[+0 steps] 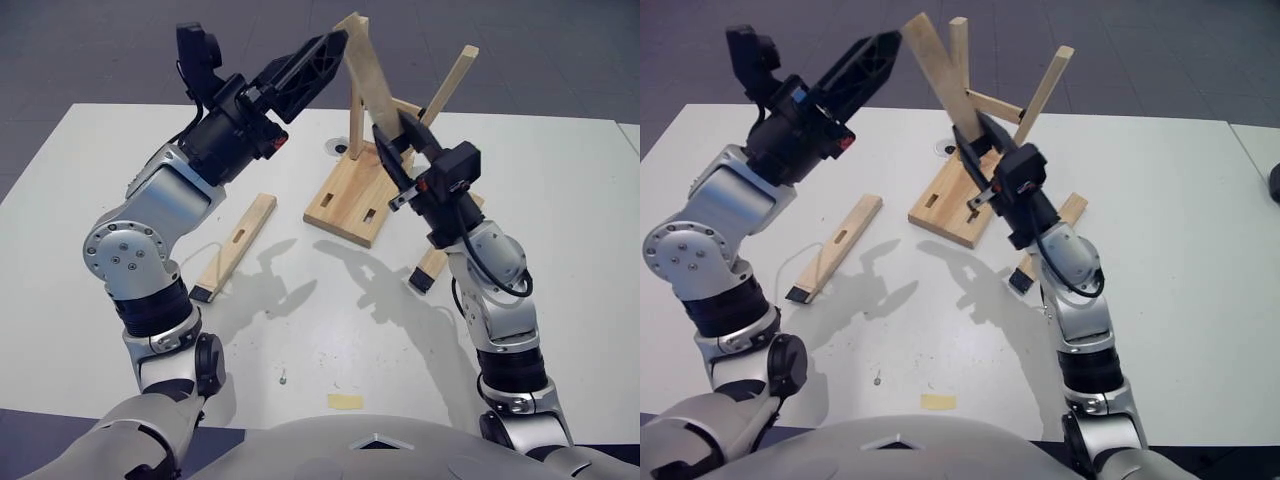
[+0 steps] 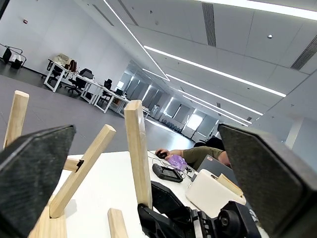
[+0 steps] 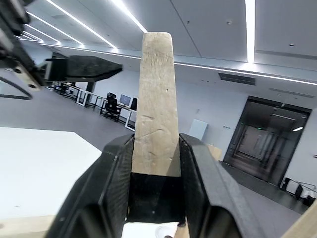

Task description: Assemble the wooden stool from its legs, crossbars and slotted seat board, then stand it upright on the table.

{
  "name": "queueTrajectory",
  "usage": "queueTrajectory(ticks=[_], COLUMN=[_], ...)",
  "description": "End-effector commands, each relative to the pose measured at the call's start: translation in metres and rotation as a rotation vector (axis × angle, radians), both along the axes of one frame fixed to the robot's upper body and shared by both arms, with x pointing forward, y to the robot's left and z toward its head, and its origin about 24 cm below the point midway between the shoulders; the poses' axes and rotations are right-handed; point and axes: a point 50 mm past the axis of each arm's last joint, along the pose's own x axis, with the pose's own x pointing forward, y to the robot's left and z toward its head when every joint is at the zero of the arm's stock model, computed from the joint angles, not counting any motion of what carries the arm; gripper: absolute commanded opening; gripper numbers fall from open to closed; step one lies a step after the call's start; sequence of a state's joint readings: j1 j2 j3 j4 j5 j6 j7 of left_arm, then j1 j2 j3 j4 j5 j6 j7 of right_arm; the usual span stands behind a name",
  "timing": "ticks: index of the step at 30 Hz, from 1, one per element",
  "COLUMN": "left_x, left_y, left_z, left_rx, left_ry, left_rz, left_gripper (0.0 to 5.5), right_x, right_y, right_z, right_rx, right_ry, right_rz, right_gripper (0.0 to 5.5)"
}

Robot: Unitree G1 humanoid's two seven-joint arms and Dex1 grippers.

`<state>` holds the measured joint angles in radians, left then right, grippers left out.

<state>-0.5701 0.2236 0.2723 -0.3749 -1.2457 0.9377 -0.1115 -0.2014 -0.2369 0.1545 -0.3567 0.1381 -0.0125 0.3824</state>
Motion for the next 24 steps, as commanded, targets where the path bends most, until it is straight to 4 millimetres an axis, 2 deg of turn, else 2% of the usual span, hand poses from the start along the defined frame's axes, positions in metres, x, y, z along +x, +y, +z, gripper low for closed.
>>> queueTrajectory(ticks=[1,11,20,24], left_x=[-0.002,-0.003,-0.008,-0.006], left_y=[-0.006,-0.002,-0.007,-0.002], left_z=[0.003,0.015,0.01,0.012], left_rx=[0.071,0.023,0.103,0.119], left_ry=[-0.01,-0.021,-0.041,-0.066], left_rz=[-0.005,0.032,0.011,0.051], left_gripper=[4.5,2.99,1.57,0.83], right_x=[-0.003,-0.007,-0.009,-0.01], right_y=[0.013,0.018,0.029,0.031], right_z=[0.006,-0.001,-0.001,-0.001], right_rx=[-0.035,-0.043,-0.008,-0.01], right_ry=[-0.046,-0.045,-0.028,-0.031], right_rz=[0.052,0.028,0.076,0.083], right_gripper=[1.31,1.31,1.31,1.31])
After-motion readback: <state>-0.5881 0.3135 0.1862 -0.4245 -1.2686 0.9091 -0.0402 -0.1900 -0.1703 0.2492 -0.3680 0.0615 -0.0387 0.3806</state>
